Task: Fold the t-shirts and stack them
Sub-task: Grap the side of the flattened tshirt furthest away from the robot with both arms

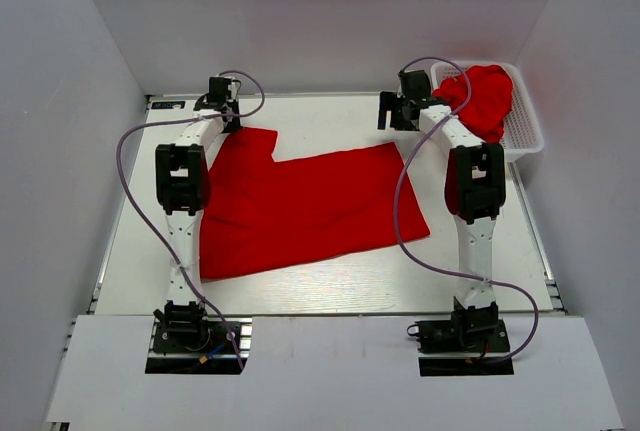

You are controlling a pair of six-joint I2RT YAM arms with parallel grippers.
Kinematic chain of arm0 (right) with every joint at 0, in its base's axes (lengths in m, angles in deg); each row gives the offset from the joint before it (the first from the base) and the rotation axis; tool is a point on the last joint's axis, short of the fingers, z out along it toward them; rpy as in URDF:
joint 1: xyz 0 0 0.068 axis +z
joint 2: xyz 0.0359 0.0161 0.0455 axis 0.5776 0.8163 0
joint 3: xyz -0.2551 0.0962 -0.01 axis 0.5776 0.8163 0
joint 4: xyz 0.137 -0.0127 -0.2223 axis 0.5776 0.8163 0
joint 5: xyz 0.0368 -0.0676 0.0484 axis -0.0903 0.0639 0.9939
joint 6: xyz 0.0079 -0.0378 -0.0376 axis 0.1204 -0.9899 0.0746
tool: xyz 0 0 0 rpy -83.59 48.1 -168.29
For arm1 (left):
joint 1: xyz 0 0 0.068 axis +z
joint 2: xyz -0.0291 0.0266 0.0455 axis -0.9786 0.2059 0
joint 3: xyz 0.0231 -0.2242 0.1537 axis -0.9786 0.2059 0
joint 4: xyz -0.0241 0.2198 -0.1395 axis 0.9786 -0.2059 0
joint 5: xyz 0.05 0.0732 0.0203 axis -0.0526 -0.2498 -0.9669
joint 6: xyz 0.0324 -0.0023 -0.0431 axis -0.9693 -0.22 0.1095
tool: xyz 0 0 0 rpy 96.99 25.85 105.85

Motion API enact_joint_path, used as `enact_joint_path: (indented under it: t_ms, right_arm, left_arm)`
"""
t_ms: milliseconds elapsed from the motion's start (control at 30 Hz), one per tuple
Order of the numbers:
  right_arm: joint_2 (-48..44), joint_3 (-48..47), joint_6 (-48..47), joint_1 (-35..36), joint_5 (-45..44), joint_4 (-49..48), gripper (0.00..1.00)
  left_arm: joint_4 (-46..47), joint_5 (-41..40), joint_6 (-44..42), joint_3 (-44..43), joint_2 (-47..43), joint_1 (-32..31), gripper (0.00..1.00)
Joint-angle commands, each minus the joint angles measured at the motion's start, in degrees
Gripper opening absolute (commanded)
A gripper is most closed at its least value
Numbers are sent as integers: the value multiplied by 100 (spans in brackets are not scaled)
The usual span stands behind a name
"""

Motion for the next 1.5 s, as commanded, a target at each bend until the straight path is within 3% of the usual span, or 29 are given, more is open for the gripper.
enact_joint_path:
  t_ms: [0,167,433,700,933,1000,1033,1100,1133,1200,1300,1467]
  right_arm:
    - [28,-139,127,8,72,123,90]
    - [134,-165,206,34,178,228,90]
    - [371,-209,303,166,170,501,90]
    - [468,63,408,351,-524,712,74]
    - [758,-279,566,368,-674,650,67]
    - [776,-279,584,359,-639,598,56]
    - [758,-279,584,351,-639,589,43]
    - [741,-227,593,351,-639,571,29]
    - [680,-209,593,359,-630,571,15]
    - [504,-35,515,359,-543,510,2]
    - [162,265,270,377,-307,133,0]
    - [-330,801,57,421,-164,-413,0]
  left_arm:
    - [-236,128,-58,498,-217,-27,0]
    - [431,14,-58,947,-700,-27,0]
    - [696,-180,4,1387,-1131,-27,0]
    - [977,-14,57,1634,-1290,-27,0]
    - [1284,294,-154,1809,-1448,-27,0]
    - [1346,373,-207,1871,-1501,-27,0]
    - [1347,374,-207,1871,-1501,-27,0]
    - [1347,374,-207,1871,-1562,-27,0]
    - [1347,374,-207,1941,-1632,-27,0]
    - [1347,435,-207,1994,-1772,-27,0]
    - [1425,576,-207,2143,-2010,-27,0]
    - [1864,778,-146,3134,-2904,-27,0]
